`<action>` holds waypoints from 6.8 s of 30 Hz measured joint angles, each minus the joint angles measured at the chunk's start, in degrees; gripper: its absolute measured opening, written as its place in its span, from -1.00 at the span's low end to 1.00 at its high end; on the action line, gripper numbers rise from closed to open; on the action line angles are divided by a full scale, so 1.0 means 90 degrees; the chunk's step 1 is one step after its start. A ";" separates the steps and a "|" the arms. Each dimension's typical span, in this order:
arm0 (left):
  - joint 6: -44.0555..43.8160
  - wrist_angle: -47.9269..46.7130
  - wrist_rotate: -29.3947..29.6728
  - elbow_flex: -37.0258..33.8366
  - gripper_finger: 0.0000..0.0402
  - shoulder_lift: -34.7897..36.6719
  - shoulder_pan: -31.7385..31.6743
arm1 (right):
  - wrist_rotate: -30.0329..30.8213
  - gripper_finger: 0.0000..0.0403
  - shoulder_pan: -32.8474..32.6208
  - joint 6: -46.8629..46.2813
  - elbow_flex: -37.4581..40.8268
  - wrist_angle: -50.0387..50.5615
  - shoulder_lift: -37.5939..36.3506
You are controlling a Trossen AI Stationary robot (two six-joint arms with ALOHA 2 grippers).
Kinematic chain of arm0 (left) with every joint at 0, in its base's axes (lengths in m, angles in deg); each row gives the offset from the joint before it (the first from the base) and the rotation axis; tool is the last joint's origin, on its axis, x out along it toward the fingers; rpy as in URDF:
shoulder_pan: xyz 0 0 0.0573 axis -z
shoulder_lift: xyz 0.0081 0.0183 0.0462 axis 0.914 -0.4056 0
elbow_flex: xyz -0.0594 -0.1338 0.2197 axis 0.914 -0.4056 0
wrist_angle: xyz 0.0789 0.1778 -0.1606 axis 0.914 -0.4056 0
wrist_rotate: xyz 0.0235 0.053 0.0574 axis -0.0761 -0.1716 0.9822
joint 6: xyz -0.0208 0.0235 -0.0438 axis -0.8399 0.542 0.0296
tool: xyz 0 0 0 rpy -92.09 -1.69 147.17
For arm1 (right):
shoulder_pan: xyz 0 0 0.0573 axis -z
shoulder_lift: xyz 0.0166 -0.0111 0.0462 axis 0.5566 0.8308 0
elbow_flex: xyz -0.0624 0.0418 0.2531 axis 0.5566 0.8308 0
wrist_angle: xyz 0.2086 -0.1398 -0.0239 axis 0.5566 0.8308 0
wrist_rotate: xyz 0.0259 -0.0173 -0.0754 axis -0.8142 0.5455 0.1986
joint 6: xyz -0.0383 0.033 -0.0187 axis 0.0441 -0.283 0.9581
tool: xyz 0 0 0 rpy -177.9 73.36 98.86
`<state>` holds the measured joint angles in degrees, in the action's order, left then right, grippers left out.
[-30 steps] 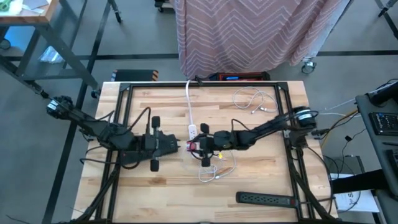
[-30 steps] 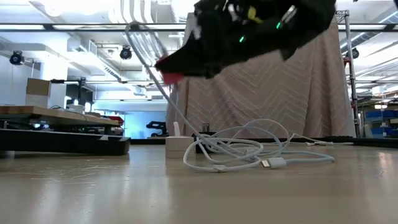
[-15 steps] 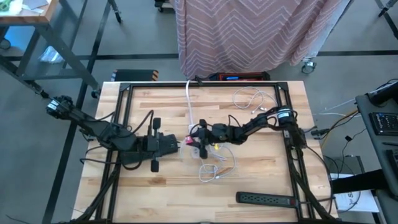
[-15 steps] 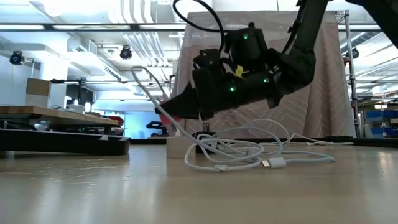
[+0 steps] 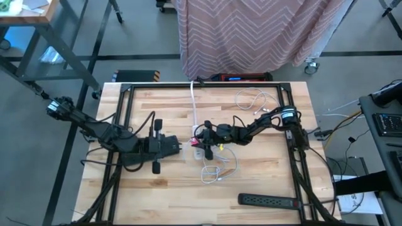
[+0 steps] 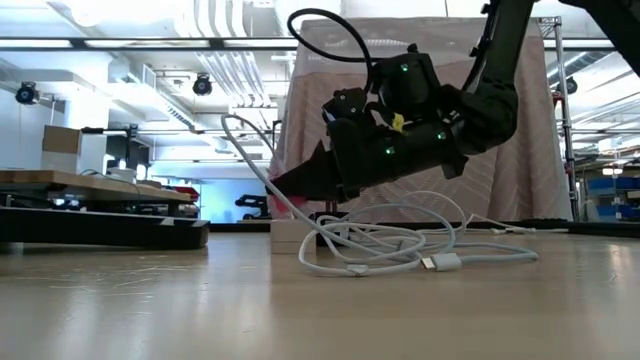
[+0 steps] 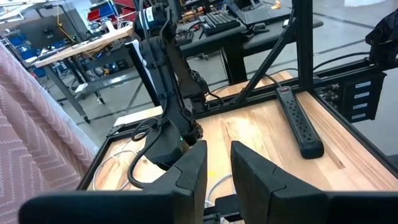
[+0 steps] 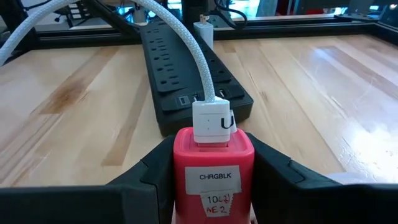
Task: Insert USB
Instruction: Insert the pink charger adapter into the white outlet extension
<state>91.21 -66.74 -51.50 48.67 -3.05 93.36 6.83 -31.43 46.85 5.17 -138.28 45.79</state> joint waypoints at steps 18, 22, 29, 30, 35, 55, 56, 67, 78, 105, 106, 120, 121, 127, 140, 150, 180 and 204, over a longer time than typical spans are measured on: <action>-0.0932 -0.0075 -0.0214 -0.1220 -0.77 -0.0007 -0.0611 | -0.0095 -0.34 0.0018 0.0059 0.0094 0.0000 -0.0010; -0.2042 0.0075 -0.0222 -0.1963 -0.80 -0.0093 -0.0798 | -0.0103 -0.34 0.0018 0.0151 0.0094 -0.0005 -0.0007; -0.2168 0.2262 -0.0188 -0.2907 -0.81 -0.0750 -0.1052 | -0.0250 -0.34 0.0022 0.0208 0.0094 -0.0017 0.0000; -0.2064 0.2562 -0.0186 -0.2930 -0.81 -0.0922 -0.1120 | -0.0250 -0.34 0.0022 0.0206 0.0094 -0.0017 0.0000; -0.1887 0.3044 -0.0768 -0.2659 -0.81 -0.1802 -0.1602 | -0.0271 -0.34 0.0020 0.0214 0.0097 -0.0015 0.0000; -0.1591 0.2438 -0.1287 -0.1717 -0.81 -0.2994 -0.1961 | -0.0289 -0.34 0.0020 0.0210 0.0097 -0.0005 0.0005; -0.1646 0.2197 -0.1421 -0.1699 -0.81 -0.2893 -0.1962 | -0.0288 -0.34 0.0018 0.0208 0.0097 -0.0007 0.0005; -0.1687 0.0846 -0.1162 -0.1771 -0.81 -0.1775 -0.2175 | -0.0284 -0.34 0.0015 0.0199 0.0099 0.0002 0.0007; -0.1307 0.1858 -0.1889 -0.1865 -0.82 -0.2526 -0.2506 | -0.0261 -0.34 0.0015 0.0211 0.0094 0.0076 0.0005; -0.1307 0.2225 -0.1890 -0.1651 -0.82 -0.2914 -0.2562 | -0.0248 -0.16 0.0015 0.0372 0.0109 0.0518 -0.0093; -0.1307 0.2218 -0.1890 -0.1651 -0.82 -0.2914 -0.2562 | -0.0245 -0.16 0.0015 0.0374 0.0109 0.0602 -0.0130; -0.1360 0.2180 -0.1890 -0.1656 -0.82 -0.2914 -0.2562 | 0.0106 0.00 -0.0002 0.0440 0.0111 0.0782 -0.0303; -0.1371 0.2180 -0.1890 -0.1656 -0.82 -0.2914 -0.2562 | 0.0119 0.03 -0.0002 0.0444 0.0111 0.0780 -0.0312; -0.1432 0.2141 -0.1892 -0.1656 -0.82 -0.2914 -0.2562 | 0.0116 0.17 -0.0002 0.0710 0.0106 0.1153 -0.0497; -0.1479 0.2137 -0.1892 -0.1661 -0.82 -0.2913 -0.2562 | 0.0096 0.16 0.0014 0.1155 0.0097 0.2489 -0.1197; -0.1537 0.2102 -0.1890 -0.1661 -0.82 -0.2911 -0.2562 | 0.0097 0.15 0.0027 0.1061 0.0096 0.2636 -0.1235; -0.1521 0.2133 -0.1822 -0.0837 0.27 -0.4345 -0.2659 | 0.0935 0.66 -0.0043 0.1146 -0.0088 0.5586 -0.3682; 0.1187 0.1011 0.1192 -0.0090 -0.33 -0.4131 -0.1962 | 0.0907 0.14 -0.0001 -0.0249 -0.0066 0.5863 -0.3560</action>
<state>101.89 -57.64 -40.77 47.86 -40.22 75.70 15.00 -31.44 44.61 4.58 -85.52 13.75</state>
